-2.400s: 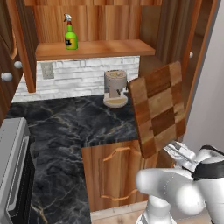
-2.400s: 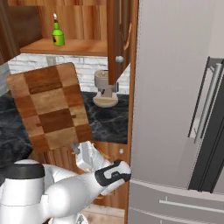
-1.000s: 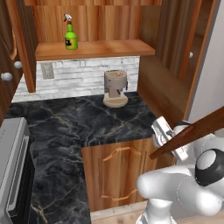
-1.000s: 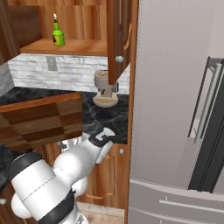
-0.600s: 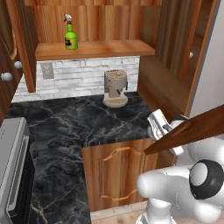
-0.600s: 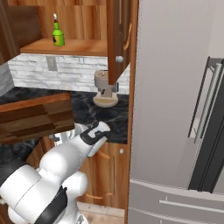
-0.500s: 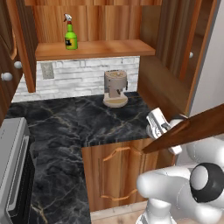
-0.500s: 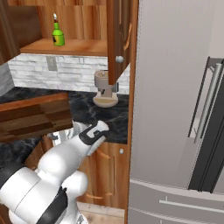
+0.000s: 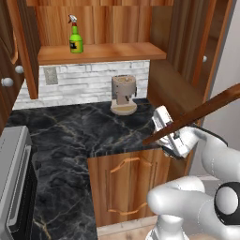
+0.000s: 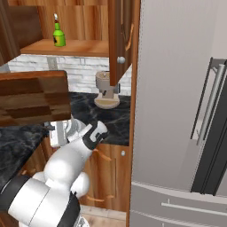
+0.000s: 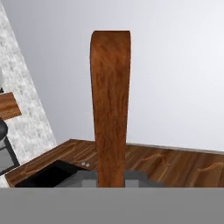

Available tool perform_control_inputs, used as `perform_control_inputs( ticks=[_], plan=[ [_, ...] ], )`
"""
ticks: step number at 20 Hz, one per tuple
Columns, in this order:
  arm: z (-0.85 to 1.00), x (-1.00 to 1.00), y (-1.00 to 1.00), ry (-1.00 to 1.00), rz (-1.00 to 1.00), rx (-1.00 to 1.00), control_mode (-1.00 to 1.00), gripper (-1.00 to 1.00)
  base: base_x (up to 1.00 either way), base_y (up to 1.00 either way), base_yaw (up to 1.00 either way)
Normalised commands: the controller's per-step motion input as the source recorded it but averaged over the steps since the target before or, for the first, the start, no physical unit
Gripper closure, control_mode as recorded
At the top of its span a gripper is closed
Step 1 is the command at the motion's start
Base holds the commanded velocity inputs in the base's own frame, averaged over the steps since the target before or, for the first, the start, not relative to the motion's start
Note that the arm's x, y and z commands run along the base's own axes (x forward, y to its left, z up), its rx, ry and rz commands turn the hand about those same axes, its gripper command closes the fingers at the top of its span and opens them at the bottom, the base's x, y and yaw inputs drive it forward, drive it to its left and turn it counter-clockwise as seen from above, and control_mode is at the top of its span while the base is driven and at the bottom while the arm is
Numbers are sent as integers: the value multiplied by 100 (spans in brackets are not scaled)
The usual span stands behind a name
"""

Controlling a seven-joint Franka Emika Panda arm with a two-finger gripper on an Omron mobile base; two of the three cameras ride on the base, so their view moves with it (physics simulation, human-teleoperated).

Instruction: Move the cutting board and knife to the sink. Then move spray from the cabinet to the counter.

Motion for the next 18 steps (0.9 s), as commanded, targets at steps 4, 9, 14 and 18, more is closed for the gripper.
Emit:
perform_control_inputs(
  ticks=[4, 9, 14, 18],
  plan=[
    [0, -79, -1, 37, -21, 5, -100, 100, 0, 0, 0],
    [0, -89, 0, 12, -14, 4, -100, 100, 0, 0, 0],
    [0, -75, -13, 49, -22, 0, -100, 100, 0, 0, 0],
    [0, -52, -14, 73, -32, 0, -100, 100, 0, 0, 0]
  ],
)
